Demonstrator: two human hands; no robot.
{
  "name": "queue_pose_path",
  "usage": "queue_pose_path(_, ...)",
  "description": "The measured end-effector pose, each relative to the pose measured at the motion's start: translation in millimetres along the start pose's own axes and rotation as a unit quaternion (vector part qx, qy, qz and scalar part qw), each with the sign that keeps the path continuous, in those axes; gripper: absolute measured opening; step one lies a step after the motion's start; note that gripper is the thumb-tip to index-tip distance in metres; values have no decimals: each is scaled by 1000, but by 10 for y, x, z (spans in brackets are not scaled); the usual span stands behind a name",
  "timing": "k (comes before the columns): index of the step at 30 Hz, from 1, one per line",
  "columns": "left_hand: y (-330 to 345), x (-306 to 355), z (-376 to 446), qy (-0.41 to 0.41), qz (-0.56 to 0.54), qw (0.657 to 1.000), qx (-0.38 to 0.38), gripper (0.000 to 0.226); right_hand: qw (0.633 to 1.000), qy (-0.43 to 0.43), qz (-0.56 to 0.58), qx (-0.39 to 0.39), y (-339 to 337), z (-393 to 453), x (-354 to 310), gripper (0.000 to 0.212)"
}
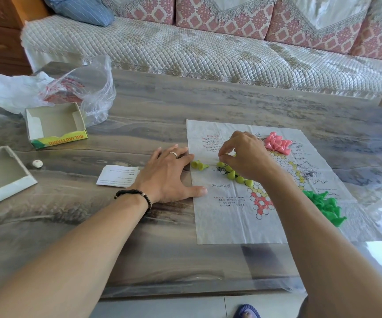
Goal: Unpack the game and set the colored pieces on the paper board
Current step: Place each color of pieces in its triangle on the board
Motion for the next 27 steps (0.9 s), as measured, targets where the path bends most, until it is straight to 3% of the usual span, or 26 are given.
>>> queue_pose_path(9,-10,1,-1,2,3,1000,-6,102,999,-38,7,0,-24,-34,-88,19)
queue_pose_path(19,-19,19,-12,1,0,1000,-8,100,993,-99,-48,-52,171,-20,-351,21)
queue_pose_path(27,-13,8,-10,3,2,1000,-14,103,995,-40,74,55,-164,5,-116,14)
Point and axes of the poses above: each hand's wrist, its own z-axis towards the middle knuckle, its own y-axis out of the palm, x = y × z, the point moved 3 cm from there along z, towards the middle knuckle, and after that the axes turned 1 degree about z, right-handed, at the moved point
